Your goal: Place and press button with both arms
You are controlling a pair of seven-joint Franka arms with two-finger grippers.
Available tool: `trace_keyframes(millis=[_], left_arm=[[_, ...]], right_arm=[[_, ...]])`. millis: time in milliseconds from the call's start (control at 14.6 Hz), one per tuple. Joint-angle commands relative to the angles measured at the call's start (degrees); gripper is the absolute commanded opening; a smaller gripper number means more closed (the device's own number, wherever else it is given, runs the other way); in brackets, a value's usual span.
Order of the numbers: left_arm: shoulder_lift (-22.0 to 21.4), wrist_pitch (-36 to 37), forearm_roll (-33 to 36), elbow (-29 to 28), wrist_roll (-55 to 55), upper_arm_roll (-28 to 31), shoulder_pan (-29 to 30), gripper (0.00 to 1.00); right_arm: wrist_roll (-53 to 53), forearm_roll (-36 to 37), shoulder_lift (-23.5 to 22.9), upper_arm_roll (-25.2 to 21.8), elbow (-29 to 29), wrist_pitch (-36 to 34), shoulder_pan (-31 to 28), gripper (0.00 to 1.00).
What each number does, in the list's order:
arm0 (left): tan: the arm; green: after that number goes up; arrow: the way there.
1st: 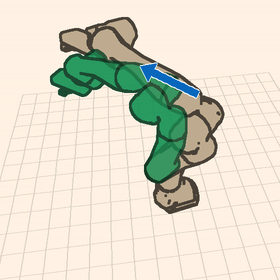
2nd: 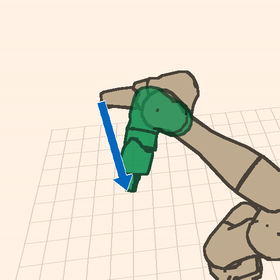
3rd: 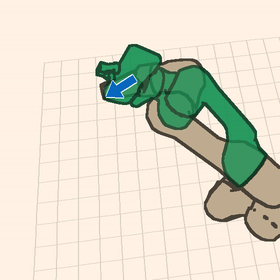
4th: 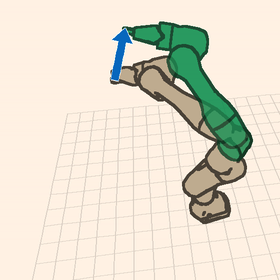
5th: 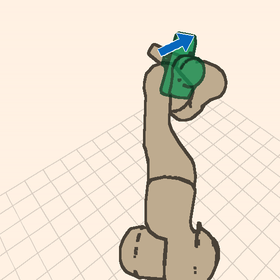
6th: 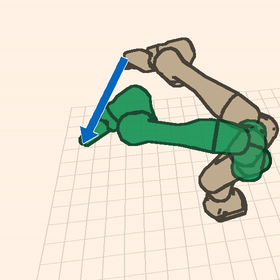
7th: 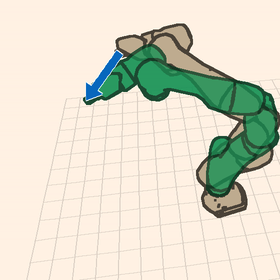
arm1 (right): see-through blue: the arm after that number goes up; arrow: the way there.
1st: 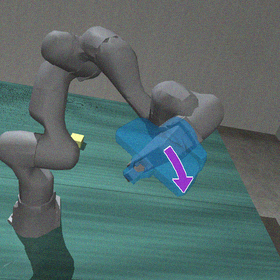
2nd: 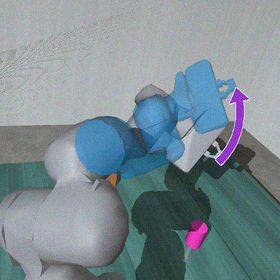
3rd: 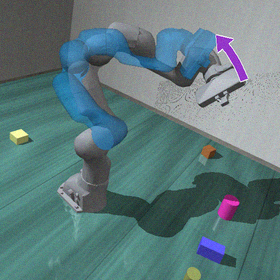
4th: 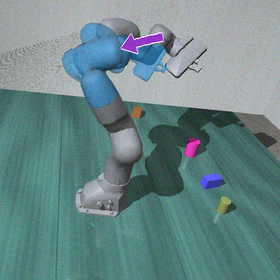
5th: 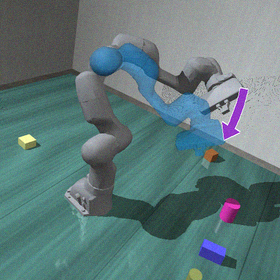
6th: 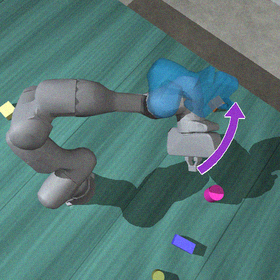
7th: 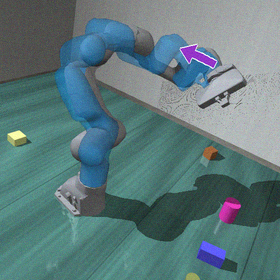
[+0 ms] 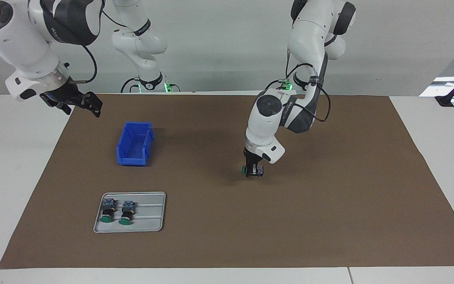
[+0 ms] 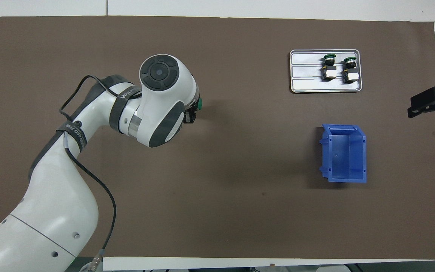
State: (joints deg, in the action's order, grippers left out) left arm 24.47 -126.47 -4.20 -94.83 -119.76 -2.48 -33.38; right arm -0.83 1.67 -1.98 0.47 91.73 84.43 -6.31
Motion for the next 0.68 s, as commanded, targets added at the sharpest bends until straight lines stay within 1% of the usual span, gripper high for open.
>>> trace_keyframes(millis=[0, 68, 137, 273, 342, 479, 615], left_arm=[[-4.1, -1.9, -3.1, -4.7, 1.1, 0.0, 0.9, 0.13], [-5.1, -3.2, -3.4, -6.7, 1.5, -0.1, 0.9, 0.13], [-6.6, -6.7, -4.2, -9.3, 1.8, -0.2, 1.0, 0.13], [-8.2, -13.4, -7.2, -14.1, 2.9, -0.3, 1.7, 0.09], [-8.6, -15.0, -8.7, -15.6, 4.6, -0.4, 2.1, 0.07], [-8.8, -15.5, -17.6, -15.8, 7.6, -0.4, 3.8, 0.05], [-10.0, -15.4, -26.1, -16.5, 13.7, -0.4, 4.4, 0.04]], right_arm=[[1.1, -0.3, 1.3, -0.4, 1.5, 0.0, 0.2, 0.99], [1.1, -0.3, 1.3, -0.4, 1.5, 0.0, 0.2, 0.99], [1.1, -0.3, 1.3, -0.4, 1.5, 0.0, 0.2, 0.99], [1.1, -0.3, 1.3, -0.4, 1.5, 0.0, 0.2, 0.99], [1.1, -0.3, 1.3, -0.4, 1.5, 0.0, 0.2, 0.99], [1.1, -0.3, 1.3, -0.4, 1.5, 0.0, 0.2, 0.99], [1.1, -0.3, 1.3, -0.4, 1.5, 0.0, 0.2, 0.99]])
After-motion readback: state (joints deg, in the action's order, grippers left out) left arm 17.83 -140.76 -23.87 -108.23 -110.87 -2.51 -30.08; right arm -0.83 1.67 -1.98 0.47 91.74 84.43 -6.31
